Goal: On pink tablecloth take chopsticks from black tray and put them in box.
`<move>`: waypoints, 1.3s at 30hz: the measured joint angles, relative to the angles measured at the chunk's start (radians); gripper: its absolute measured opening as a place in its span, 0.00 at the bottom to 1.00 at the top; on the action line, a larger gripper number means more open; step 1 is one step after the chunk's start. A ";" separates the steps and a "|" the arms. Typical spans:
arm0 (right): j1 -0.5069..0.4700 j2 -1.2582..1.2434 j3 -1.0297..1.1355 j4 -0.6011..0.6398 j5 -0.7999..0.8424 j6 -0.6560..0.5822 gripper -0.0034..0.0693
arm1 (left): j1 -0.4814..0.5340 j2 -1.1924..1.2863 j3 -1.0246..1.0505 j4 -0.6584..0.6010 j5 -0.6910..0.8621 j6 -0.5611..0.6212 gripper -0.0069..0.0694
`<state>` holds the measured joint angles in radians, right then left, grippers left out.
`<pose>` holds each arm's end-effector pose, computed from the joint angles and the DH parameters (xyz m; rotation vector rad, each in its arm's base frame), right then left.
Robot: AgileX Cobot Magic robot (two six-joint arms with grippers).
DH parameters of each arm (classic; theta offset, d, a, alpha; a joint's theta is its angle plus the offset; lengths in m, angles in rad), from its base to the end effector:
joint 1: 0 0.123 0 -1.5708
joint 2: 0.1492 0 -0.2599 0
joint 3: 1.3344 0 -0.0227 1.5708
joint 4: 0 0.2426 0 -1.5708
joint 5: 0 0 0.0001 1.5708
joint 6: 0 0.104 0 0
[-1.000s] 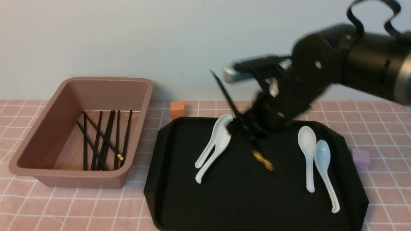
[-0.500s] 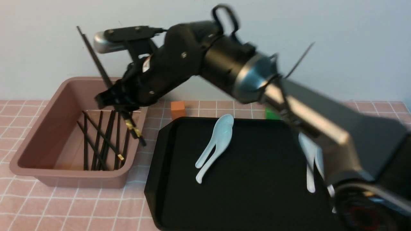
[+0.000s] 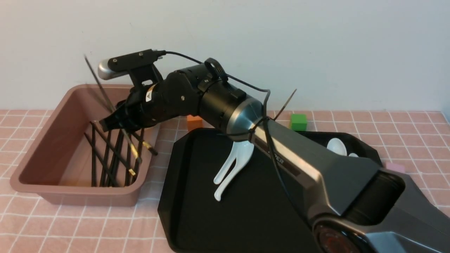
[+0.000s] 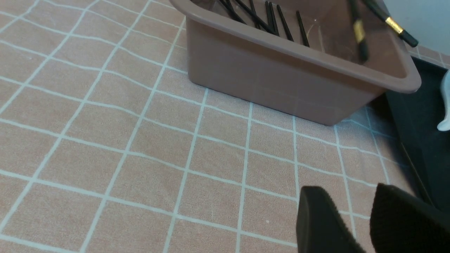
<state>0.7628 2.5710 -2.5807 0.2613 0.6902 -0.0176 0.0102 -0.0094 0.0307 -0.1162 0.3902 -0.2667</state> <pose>0.3947 0.4010 0.2194 -0.7294 2.1060 0.7158 0.0818 -0.0038 0.1649 -0.3338 1.8733 -0.2895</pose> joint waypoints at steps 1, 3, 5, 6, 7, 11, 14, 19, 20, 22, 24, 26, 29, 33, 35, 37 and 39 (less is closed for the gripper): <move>0.000 -0.001 0.000 0.000 0.005 0.000 0.46 | 0.000 0.000 0.000 0.000 0.000 0.000 0.40; 0.000 -0.005 0.000 -0.003 0.019 0.000 0.53 | 0.000 0.000 0.000 0.000 0.000 0.000 0.40; 0.000 -0.015 0.000 -0.008 0.039 0.000 0.57 | 0.000 0.000 0.000 0.000 0.000 0.000 0.40; 0.000 -0.015 0.000 -0.008 0.039 0.000 0.57 | 0.000 0.000 0.000 0.000 0.000 0.000 0.40; 0.000 -0.030 0.000 -0.014 0.066 0.000 0.58 | 0.000 0.000 0.000 0.000 0.000 0.000 0.40; 0.000 -0.111 0.000 -0.035 0.187 0.000 0.56 | 0.000 0.000 0.000 0.000 0.000 0.000 0.40; 0.000 -0.195 0.000 -0.057 0.317 0.000 0.49 | 0.000 0.000 0.000 0.000 0.000 0.000 0.40; 0.000 -0.383 0.023 -0.155 0.542 0.000 0.28 | 0.000 0.000 0.000 0.000 0.000 0.000 0.40; 0.000 -0.452 0.070 -0.198 0.554 0.004 0.22 | 0.000 0.000 0.000 0.000 0.000 0.000 0.40; 0.000 -0.587 0.191 -0.261 0.560 0.011 0.11 | 0.000 0.000 0.000 0.000 0.000 0.000 0.40; 0.000 -0.658 0.264 -0.285 0.561 0.018 0.06 | 0.000 0.000 0.000 0.000 0.000 0.000 0.40; -0.001 -0.857 0.490 -0.319 0.563 0.047 0.03 | 0.000 0.000 0.000 0.000 0.000 0.000 0.40; -0.002 -1.022 0.689 -0.339 0.569 0.095 0.03 | 0.000 0.000 0.000 0.000 0.000 0.000 0.40; -0.002 -1.216 0.975 -0.368 0.572 0.185 0.03 | 0.000 0.000 0.000 0.000 0.000 0.000 0.40; -0.002 -1.278 1.053 -0.377 0.564 0.207 0.03 | 0.000 0.000 0.000 0.000 0.000 0.000 0.40; -0.002 -1.376 1.151 -0.377 0.559 0.222 0.03 | 0.000 0.000 0.000 0.000 0.000 0.000 0.40; -0.002 -1.445 1.216 -0.377 0.562 0.229 0.03 | 0.000 0.000 0.000 0.000 0.000 0.000 0.40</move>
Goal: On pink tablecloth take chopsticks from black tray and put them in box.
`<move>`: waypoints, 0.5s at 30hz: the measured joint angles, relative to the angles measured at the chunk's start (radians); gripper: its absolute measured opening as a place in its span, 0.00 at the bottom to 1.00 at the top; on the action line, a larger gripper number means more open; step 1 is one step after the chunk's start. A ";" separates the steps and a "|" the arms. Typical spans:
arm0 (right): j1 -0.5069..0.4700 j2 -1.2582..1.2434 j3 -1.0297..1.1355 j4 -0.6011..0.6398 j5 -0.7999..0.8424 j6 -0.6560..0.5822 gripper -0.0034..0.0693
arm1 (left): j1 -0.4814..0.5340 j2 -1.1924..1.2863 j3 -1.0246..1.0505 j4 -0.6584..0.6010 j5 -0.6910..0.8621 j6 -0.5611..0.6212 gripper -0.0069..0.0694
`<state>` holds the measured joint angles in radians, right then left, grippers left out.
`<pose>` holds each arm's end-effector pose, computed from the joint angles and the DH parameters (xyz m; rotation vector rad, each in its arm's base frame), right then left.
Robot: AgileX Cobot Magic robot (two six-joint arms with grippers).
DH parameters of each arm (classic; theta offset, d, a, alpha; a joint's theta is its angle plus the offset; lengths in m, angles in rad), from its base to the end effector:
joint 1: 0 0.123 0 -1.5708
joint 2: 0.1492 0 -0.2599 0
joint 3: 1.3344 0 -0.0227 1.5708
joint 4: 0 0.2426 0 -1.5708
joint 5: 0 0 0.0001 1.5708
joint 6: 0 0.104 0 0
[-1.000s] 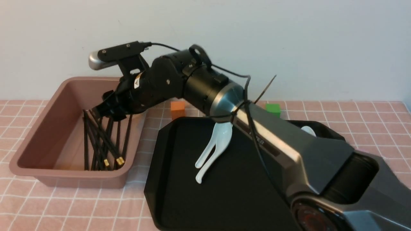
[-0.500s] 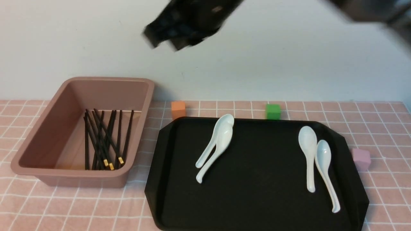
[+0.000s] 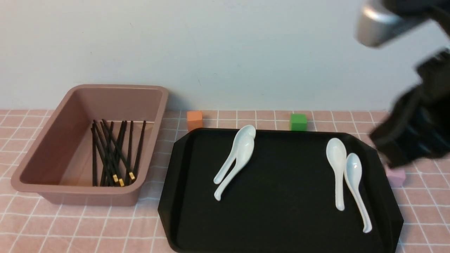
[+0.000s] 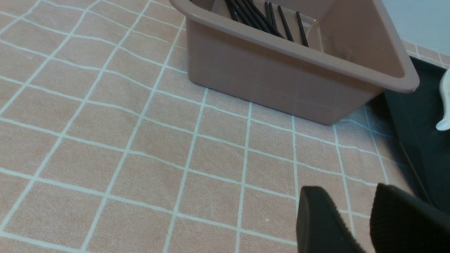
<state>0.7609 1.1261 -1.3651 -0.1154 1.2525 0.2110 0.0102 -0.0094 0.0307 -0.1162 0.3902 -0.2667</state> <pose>0.1592 0.1359 0.3883 -0.6797 2.4116 0.2558 0.0818 -0.0038 0.1649 -0.3338 1.8733 -0.2895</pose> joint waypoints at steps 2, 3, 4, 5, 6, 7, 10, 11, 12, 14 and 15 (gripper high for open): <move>0.000 -0.062 0.041 0.000 0.006 0.004 0.03 | 0.000 0.000 0.000 0.000 0.000 0.000 0.40; 0.000 -0.099 0.060 0.000 0.011 0.004 0.03 | 0.000 0.000 0.000 0.000 0.000 0.000 0.40; 0.000 -0.131 0.070 0.000 0.015 0.004 0.03 | 0.000 0.000 0.000 0.000 0.000 0.000 0.40; 0.000 -0.156 0.075 0.000 0.016 0.004 0.03 | 0.000 0.000 0.000 0.000 0.000 0.000 0.40; 0.000 -0.178 0.078 0.000 0.016 0.004 0.03 | 0.000 0.000 0.000 0.000 0.000 0.000 0.40; 0.000 -0.195 0.082 0.000 0.016 0.005 0.03 | 0.000 0.000 0.000 0.000 0.000 0.000 0.40; -0.003 -0.252 0.098 -0.011 0.015 0.004 0.03 | 0.000 0.000 0.000 0.000 0.000 0.000 0.40; -0.017 -0.282 0.119 -0.016 0.012 0.000 0.03 | 0.000 0.000 0.000 0.000 0.000 0.000 0.40; -0.042 -0.312 0.147 -0.017 0.008 -0.009 0.03 | 0.000 0.000 0.000 0.000 0.000 0.000 0.40; -0.115 -0.377 0.235 -0.020 -0.033 -0.032 0.03 | 0.000 0.000 0.000 0.000 0.000 0.000 0.40; -0.180 -0.432 0.321 -0.020 -0.102 -0.052 0.03 | 0.000 0.000 0.000 0.000 0.000 0.000 0.40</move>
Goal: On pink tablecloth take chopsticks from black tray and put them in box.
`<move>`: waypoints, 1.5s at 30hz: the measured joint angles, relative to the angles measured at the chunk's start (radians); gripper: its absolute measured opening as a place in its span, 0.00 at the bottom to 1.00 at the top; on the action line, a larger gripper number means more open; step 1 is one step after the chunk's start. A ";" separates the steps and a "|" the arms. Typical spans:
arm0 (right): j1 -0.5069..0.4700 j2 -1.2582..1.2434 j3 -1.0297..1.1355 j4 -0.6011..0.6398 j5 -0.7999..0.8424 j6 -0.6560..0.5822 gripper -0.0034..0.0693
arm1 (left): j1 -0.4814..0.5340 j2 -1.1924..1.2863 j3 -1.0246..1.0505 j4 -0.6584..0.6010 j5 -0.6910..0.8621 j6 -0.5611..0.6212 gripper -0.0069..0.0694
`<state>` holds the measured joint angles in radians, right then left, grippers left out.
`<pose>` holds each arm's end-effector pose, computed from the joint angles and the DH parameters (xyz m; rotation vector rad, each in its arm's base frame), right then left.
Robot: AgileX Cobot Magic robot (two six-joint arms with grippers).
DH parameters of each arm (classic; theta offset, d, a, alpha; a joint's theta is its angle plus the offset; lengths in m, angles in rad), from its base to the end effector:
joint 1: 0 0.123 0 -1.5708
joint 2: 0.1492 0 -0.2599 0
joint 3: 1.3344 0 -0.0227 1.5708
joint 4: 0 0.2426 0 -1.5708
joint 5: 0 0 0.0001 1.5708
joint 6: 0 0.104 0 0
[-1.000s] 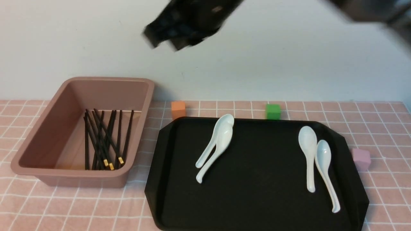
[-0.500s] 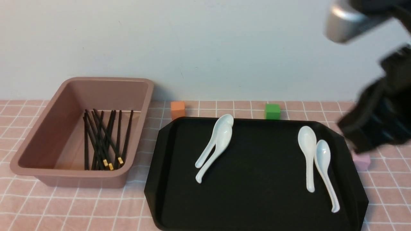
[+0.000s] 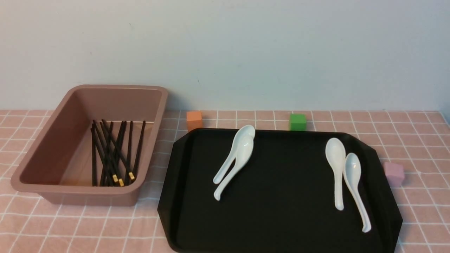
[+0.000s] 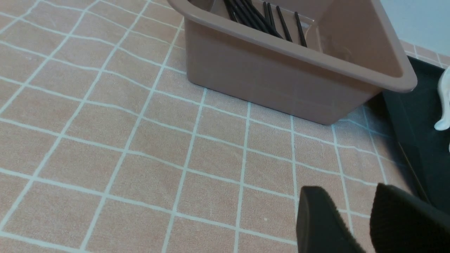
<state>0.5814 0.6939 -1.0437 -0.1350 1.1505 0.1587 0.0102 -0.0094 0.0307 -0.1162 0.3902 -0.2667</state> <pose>0.1036 0.0528 0.3730 -0.4777 2.2334 0.2192 0.0818 -0.0038 0.1649 -0.3338 1.8733 -0.2895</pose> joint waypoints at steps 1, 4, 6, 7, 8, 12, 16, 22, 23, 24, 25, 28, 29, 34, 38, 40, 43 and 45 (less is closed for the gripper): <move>-0.047 -0.040 0.067 0.001 -0.062 -0.012 0.03 | 0.000 0.000 0.000 0.000 0.000 0.000 0.40; -0.214 -0.208 0.367 0.026 -0.378 -0.062 0.03 | 0.000 0.000 0.000 0.000 0.000 0.000 0.40; -0.263 -0.271 0.474 0.028 -0.486 -0.069 0.03 | 0.000 0.000 0.000 0.000 0.000 0.000 0.40; -0.342 -0.387 0.658 0.040 -0.659 -0.072 0.03 | 0.000 0.000 0.000 0.000 0.000 0.000 0.40; -0.349 -0.399 0.677 0.042 -0.676 -0.072 0.03 | 0.000 0.000 0.000 0.000 0.000 0.000 0.40; -0.456 -0.590 0.967 0.072 -0.885 -0.072 0.03 | 0.000 0.000 0.000 0.000 0.000 0.000 0.40; -0.479 -0.685 1.069 0.075 -0.889 -0.073 0.03 | 0.000 0.000 0.000 0.000 0.000 0.000 0.40; -0.480 -0.704 1.067 0.078 -0.805 -0.100 0.03 | 0.000 0.000 0.000 0.000 0.000 0.000 0.40; -0.480 -0.704 1.063 0.091 -0.785 -0.103 0.03 | 0.000 0.000 0.000 0.000 0.000 0.000 0.40; -0.480 -0.704 1.063 0.100 -0.779 -0.106 0.03 | 0.000 0.000 0.000 0.000 0.000 0.000 0.40; -0.480 -0.704 1.061 0.108 -0.772 -0.117 0.03 | 0.000 0.000 0.000 0.000 0.000 0.000 0.40; -0.480 -0.704 1.060 0.120 -0.767 -0.126 0.03 | 0.000 0.000 0.000 0.000 0.000 0.000 0.40; -0.480 -0.704 1.060 0.125 -0.767 -0.128 0.03 | 0.000 0.000 0.000 0.000 0.000 0.000 0.40; -0.480 -0.704 1.060 0.135 -0.766 -0.128 0.04 | 0.000 0.000 0.000 0.000 0.000 0.000 0.40; -0.480 -0.704 1.060 0.135 -0.766 -0.128 0.04 | 0.000 0.000 0.000 0.000 0.000 0.000 0.40; -0.480 -0.704 1.060 0.135 -0.765 -0.128 0.04 | 0.000 0.000 0.000 0.000 0.000 0.000 0.40; -0.480 -0.704 1.060 0.135 -0.765 -0.128 0.05 | 0.000 0.000 0.000 0.000 0.000 0.000 0.40; -0.480 -0.704 1.060 0.135 -0.765 -0.128 0.05 | 0.000 0.000 0.000 0.000 0.000 0.000 0.40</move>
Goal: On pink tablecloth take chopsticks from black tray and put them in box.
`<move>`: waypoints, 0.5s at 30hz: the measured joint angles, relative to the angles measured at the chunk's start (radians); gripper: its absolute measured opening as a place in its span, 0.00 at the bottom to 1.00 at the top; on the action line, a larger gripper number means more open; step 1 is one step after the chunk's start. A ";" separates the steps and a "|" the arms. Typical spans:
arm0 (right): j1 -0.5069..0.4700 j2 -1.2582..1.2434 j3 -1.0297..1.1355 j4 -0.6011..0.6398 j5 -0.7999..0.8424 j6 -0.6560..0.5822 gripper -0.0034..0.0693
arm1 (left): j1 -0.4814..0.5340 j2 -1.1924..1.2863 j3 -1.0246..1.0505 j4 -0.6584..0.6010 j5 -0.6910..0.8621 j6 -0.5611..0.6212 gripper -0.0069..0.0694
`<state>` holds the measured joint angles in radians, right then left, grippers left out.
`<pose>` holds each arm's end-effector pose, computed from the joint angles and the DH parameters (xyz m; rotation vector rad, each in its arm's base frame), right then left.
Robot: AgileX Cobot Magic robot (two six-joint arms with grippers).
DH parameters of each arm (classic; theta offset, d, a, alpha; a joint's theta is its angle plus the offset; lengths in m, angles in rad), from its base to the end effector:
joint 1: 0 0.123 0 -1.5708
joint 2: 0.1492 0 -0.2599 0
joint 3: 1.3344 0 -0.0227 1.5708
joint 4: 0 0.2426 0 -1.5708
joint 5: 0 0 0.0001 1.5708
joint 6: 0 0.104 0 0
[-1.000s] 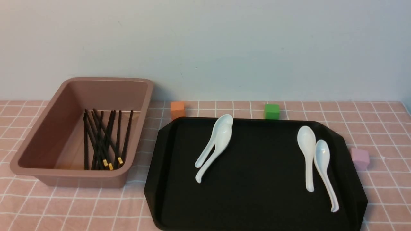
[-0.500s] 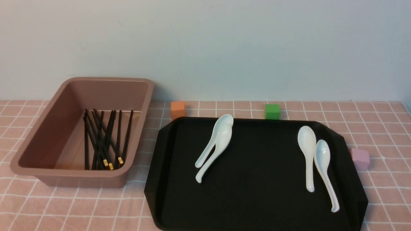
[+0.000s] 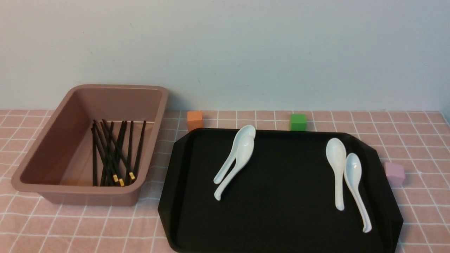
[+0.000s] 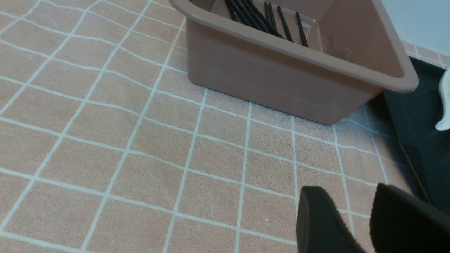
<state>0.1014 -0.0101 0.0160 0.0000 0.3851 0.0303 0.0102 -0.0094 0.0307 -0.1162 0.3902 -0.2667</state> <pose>0.0814 0.0083 0.1702 -0.0667 1.8744 0.0906 0.0818 -0.0038 0.1649 -0.3338 1.8733 -0.2895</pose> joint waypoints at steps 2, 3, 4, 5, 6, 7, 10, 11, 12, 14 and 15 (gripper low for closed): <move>0.000 0.000 -0.001 0.000 0.001 0.000 0.05 | 0.000 0.000 0.000 0.000 0.000 0.000 0.40; 0.000 0.000 -0.001 0.000 0.002 0.000 0.05 | 0.000 0.000 0.000 0.000 0.000 0.000 0.40; 0.000 0.000 -0.001 0.000 0.002 0.000 0.05 | 0.000 0.000 0.000 0.000 0.000 0.000 0.40; 0.000 0.000 -0.001 0.000 0.002 0.000 0.05 | 0.000 0.000 0.000 0.000 0.000 0.000 0.40; 0.000 0.000 -0.001 0.000 0.002 0.000 0.05 | 0.000 0.000 0.000 0.000 0.000 0.000 0.40; 0.000 0.000 -0.001 0.000 0.002 0.000 0.05 | 0.000 0.000 0.000 0.000 0.000 0.000 0.40; 0.000 0.000 -0.001 0.000 0.002 0.000 0.05 | 0.000 0.000 0.000 0.000 0.000 0.000 0.40; 0.000 0.000 -0.001 0.000 0.002 0.000 0.06 | 0.000 0.000 0.000 0.000 0.000 0.000 0.40; 0.000 0.000 -0.001 0.000 0.002 0.000 0.06 | 0.000 0.000 0.000 0.000 0.000 0.000 0.40; 0.000 0.000 -0.001 0.000 0.002 0.000 0.06 | 0.000 0.000 0.000 0.000 0.000 0.000 0.40; 0.000 0.000 -0.001 0.000 0.002 0.000 0.06 | 0.000 0.000 0.000 0.000 0.000 0.000 0.40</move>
<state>0.1010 -0.0101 0.0151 0.0000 0.3870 0.0303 0.0102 -0.0094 0.0307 -0.1162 0.3902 -0.2667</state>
